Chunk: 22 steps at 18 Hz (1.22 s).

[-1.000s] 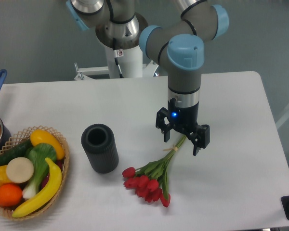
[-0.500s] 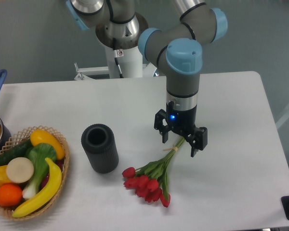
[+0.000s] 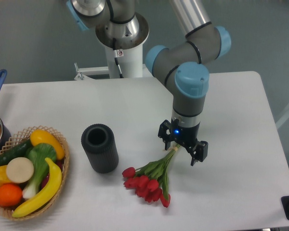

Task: Pick up the flowers from the table
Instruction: 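Lower the open gripper toward the green stems of the red tulips, then position the gripper fingers around the tulip stems near the blooms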

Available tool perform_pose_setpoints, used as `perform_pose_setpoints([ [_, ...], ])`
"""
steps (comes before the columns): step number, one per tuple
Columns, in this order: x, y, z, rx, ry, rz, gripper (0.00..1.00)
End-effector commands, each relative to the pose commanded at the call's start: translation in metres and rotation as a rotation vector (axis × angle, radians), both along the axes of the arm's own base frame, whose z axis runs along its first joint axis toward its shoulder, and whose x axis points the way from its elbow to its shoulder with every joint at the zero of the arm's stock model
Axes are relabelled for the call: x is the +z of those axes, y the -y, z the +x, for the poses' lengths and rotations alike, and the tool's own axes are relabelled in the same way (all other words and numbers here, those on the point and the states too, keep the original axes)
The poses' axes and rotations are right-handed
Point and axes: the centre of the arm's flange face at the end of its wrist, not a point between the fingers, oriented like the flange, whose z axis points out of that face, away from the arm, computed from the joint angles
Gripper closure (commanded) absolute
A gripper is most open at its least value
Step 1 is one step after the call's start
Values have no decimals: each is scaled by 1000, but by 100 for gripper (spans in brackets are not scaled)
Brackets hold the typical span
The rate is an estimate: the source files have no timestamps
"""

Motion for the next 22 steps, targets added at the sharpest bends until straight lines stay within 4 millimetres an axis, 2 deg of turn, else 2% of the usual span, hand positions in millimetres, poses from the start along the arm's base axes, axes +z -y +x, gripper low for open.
perform_pose_setpoints([
  [3,-10,-7,1,15,57,64,0],
  [7,-16,-9,1,16,59,66,0],
  [11,-29,-8,4,18,78,50,0],
  [14,-50,0,11,10,96,2,0],
  [17,-56,1,12,4,96,-16,0],
  [20,-73,1,18,-1,115,-41,0],
  [22,-74,-1,20,-4,114,-44,0],
])
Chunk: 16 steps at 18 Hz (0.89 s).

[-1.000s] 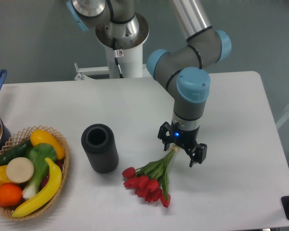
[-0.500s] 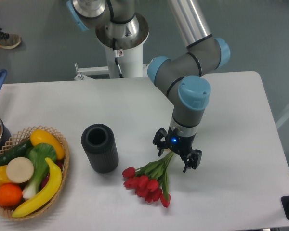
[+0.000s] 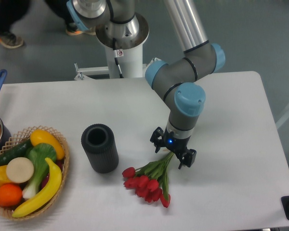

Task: Pick up the flowers from the table
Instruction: 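Position the gripper fingers around the tulip stems near the blooms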

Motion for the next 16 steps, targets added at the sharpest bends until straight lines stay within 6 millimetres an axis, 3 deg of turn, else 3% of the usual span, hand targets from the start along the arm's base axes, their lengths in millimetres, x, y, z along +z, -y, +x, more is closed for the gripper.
perform_pose_setpoints([
  [9,-18,-11,7,-18,18,-15,0],
  [16,-19,-13,7,-26,18,-14,0],
])
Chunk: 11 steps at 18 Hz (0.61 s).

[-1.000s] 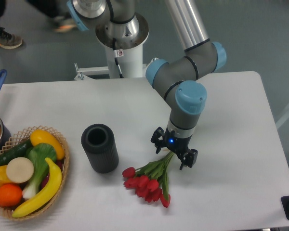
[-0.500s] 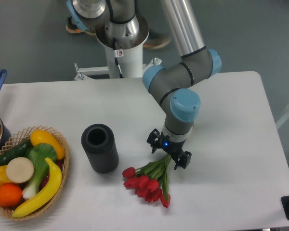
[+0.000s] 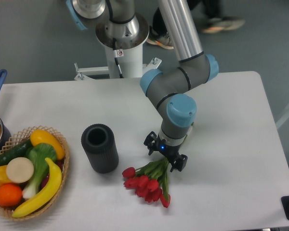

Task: Pick up the flowers from the table
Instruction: 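Position the gripper fingers around the tulip stems near the blooms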

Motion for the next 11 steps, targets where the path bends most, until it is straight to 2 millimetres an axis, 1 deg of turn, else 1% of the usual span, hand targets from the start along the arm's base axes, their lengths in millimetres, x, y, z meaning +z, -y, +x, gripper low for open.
perform_pose_setpoints([
  [5,-5,-2,-3,3,4,-3,0],
  [11,-5,-3,-2,0,3,-2,0],
])
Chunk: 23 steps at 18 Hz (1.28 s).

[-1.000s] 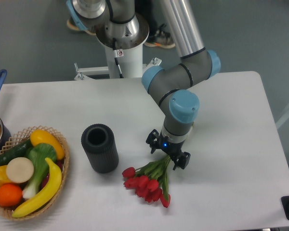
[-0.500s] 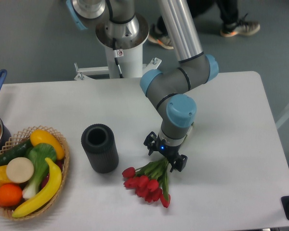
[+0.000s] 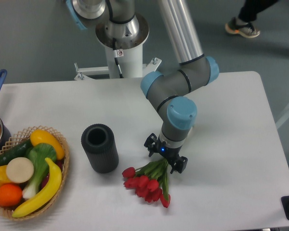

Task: Pick up the flowers from the table
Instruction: 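Position the gripper fingers around the tulip stems near the blooms, then close the gripper on the tulip stems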

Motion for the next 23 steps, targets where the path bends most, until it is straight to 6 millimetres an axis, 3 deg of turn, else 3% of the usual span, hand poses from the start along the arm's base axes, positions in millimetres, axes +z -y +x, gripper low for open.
perform_pose_setpoints([
  [3,-2,-1,-1,1,-1,1,3],
  [12,0,-1,1,4,-9,7,44],
  [23,4,1,2,43,-3,9,65],
])
